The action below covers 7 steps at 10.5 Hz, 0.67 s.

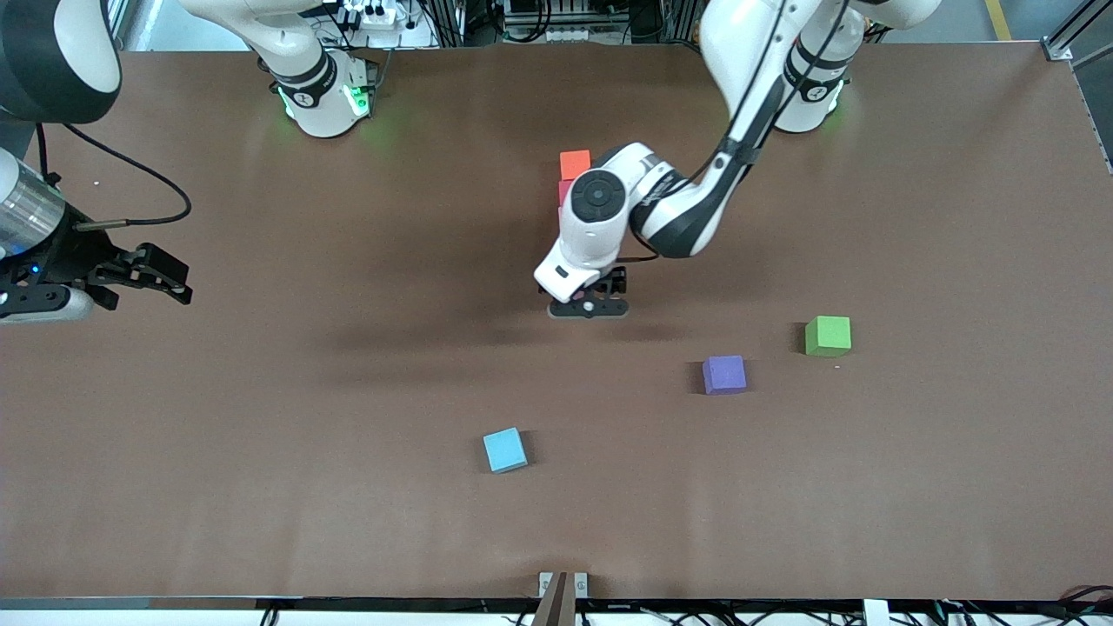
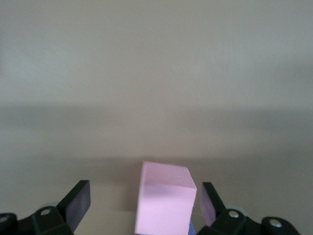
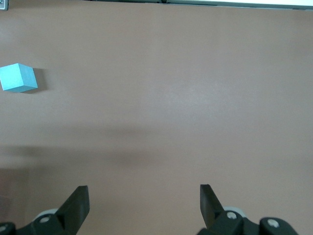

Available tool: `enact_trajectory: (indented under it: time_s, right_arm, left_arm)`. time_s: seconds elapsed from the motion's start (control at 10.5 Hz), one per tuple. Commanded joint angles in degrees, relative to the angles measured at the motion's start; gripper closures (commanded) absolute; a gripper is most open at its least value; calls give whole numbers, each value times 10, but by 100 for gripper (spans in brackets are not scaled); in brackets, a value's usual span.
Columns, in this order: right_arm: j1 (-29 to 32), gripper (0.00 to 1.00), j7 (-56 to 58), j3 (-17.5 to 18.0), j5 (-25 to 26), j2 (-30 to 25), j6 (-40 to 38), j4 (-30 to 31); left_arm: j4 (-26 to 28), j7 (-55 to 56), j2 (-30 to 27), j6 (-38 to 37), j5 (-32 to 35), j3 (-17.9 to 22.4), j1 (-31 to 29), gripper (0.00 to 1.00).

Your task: Arrange blocks into number 1

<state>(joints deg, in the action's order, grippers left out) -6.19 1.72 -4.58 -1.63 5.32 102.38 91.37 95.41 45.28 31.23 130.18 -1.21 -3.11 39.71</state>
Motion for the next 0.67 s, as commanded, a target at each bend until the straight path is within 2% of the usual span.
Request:
enact_trajectory:
  time_s: [0.0,0.29,0.57]
  right_arm:
    - [7,0,0,-3,-9,9,-26,-32]
    - [20,0,-48,-4,-1,10,-72,-58]
    - [28,0,-80,-3,2,10,-73,-64]
  left_arm:
    - [17,3,-88,-66,-5,-2,-60,0]
    - [17,-56,-169,-143,12,-2,-142,0]
    - [18,-156,-229,-185,13,-1,-224,0]
